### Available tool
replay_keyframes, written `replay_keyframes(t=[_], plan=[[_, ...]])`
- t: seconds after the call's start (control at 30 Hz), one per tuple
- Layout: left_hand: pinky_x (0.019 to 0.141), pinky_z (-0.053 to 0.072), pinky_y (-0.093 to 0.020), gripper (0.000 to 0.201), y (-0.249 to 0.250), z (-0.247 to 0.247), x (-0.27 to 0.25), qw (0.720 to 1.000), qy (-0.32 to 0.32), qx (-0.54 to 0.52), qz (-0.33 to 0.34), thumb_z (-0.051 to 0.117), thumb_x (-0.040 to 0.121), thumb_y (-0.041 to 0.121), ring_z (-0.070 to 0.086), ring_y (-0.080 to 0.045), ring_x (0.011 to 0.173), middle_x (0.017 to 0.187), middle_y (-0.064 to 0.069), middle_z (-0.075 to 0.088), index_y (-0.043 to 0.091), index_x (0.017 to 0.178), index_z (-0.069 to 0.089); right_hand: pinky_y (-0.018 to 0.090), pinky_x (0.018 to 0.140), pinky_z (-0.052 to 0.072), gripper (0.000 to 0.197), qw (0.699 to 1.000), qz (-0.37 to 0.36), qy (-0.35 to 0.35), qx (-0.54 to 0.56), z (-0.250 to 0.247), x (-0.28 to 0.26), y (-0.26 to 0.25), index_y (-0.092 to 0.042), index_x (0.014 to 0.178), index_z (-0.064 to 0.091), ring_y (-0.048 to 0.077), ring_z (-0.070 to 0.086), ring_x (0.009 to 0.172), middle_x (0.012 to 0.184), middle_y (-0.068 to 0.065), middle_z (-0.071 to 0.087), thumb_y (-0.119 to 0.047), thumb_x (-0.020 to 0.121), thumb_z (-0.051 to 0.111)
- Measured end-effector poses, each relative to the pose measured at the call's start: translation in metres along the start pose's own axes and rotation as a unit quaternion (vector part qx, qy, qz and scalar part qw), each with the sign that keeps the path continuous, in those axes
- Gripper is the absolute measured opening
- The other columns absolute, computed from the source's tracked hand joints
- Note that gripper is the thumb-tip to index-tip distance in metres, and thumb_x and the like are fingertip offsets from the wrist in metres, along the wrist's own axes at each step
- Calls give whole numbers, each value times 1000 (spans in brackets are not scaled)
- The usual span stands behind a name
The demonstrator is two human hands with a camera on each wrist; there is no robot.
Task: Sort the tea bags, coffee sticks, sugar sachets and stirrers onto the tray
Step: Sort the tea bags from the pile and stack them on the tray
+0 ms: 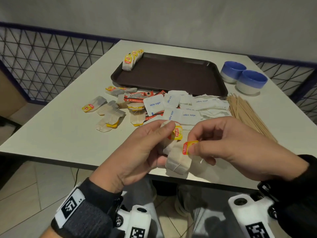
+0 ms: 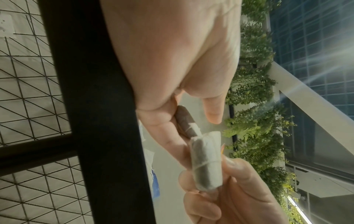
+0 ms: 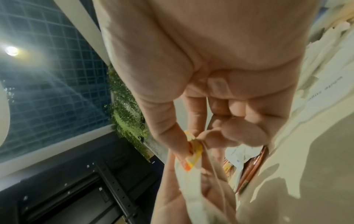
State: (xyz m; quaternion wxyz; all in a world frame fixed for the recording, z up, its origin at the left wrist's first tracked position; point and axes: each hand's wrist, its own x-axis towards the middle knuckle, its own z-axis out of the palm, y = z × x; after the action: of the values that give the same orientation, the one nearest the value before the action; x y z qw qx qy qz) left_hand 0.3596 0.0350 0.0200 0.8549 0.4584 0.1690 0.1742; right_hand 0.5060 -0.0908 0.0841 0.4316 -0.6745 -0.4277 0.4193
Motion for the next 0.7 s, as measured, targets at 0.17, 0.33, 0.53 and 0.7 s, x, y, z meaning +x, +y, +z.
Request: replay_keyframes(t=[0.17, 0.33, 0.53, 0.7], plan=[[87, 61, -45, 45, 2, -2, 4, 996, 63, -67, 16, 74, 74, 33, 74, -21, 87, 106, -16, 76, 9, 112, 76, 24, 48, 44, 17, 983, 43, -6, 181, -1, 2, 3, 4, 84, 71, 17, 53, 56, 69, 11, 62, -4, 70, 73], [94, 60, -49, 50, 1, -3, 3, 997, 51, -63, 19, 82, 85, 28, 71, -28, 104, 123, -18, 73, 8, 129, 68, 24, 53, 54, 8, 958, 71, -12, 277, 4, 6, 7, -3, 81, 74, 18, 60, 60, 72, 16, 63, -4, 73, 71], [87, 62, -42, 51, -3, -9, 4, 999, 27, -19, 26, 76, 85, 6, 73, -26, 101, 124, -16, 73, 9, 134, 64, 25, 57, 58, 15, 971, 56, 24, 232, 9, 6, 10, 0, 88, 72, 22, 64, 62, 75, 21, 66, -6, 74, 72], [78, 64, -38, 51, -3, -11, 5, 999, 5, -26, 21, 73, 86, 0, 74, -28, 103, 126, -18, 72, 8, 135, 63, 28, 56, 56, 18, 976, 37, 47, 209, 6, 6, 11, 2, 92, 74, 22, 63, 65, 80, 18, 67, -9, 77, 72]])
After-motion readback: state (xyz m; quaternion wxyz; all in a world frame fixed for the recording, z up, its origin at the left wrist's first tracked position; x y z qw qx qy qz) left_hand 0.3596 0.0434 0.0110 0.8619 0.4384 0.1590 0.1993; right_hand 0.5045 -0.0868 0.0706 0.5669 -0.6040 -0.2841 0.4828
